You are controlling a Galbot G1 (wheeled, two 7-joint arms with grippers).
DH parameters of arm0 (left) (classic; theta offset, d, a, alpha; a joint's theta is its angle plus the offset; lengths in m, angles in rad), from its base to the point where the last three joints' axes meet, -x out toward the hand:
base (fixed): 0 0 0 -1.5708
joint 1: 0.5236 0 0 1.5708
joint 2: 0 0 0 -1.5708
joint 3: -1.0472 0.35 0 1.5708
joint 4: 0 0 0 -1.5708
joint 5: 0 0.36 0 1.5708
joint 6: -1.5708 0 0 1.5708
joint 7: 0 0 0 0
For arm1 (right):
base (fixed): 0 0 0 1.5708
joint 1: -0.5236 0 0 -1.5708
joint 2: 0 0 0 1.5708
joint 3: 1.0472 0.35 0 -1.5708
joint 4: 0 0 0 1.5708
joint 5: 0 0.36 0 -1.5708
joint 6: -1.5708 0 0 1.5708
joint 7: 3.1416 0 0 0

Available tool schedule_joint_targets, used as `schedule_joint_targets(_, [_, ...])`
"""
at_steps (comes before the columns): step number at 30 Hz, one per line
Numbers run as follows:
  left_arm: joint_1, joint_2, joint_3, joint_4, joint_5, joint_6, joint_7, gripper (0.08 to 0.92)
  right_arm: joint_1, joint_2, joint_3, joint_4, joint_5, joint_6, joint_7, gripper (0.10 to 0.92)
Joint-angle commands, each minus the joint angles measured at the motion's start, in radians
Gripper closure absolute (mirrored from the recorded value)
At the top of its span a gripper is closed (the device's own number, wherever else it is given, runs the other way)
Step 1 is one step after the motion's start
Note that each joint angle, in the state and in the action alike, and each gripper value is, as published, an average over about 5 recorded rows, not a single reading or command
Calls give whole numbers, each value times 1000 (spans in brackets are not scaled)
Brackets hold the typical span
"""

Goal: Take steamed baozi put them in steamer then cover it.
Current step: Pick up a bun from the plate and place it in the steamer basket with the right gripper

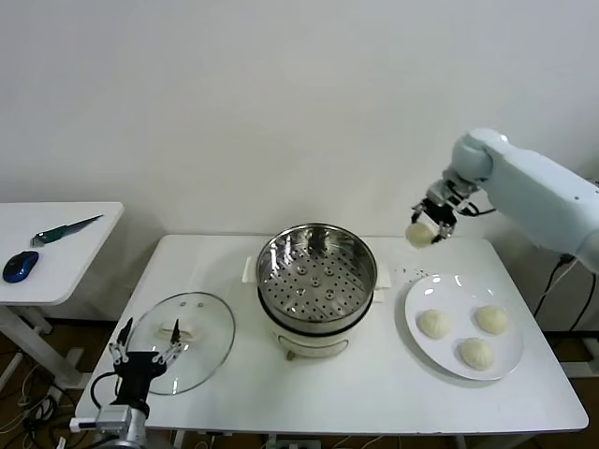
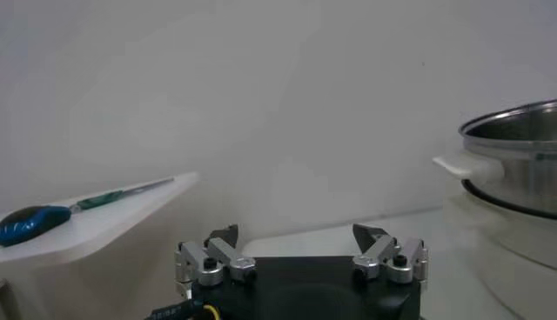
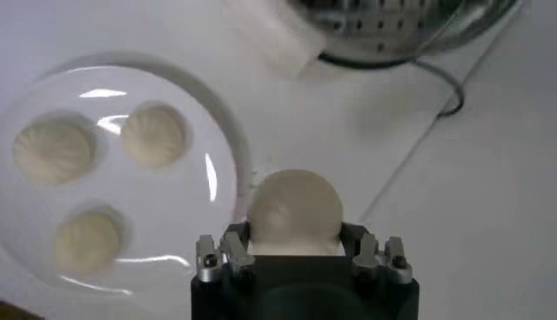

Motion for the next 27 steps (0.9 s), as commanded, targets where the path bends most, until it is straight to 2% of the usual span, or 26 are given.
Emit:
schedule_joint_targets(1, [6,-1,-1,-1,-7,1,2,177,135,156,-107,156,-52,133,17,347])
schedule_joint_targets(10, [8,-1,-7,-1,-8,-1,1,177,-9,337,-31,97,-252,206,50,339])
schedule_joint_targets(19, [17,6,-20,-11,-6,6,4,177,-167,413,43,4,-515,284,128,338])
schedule_joint_targets(27, [19,2,-14,-18,-4,9,6,177,-228,408,51,-23,-557,290,139,338])
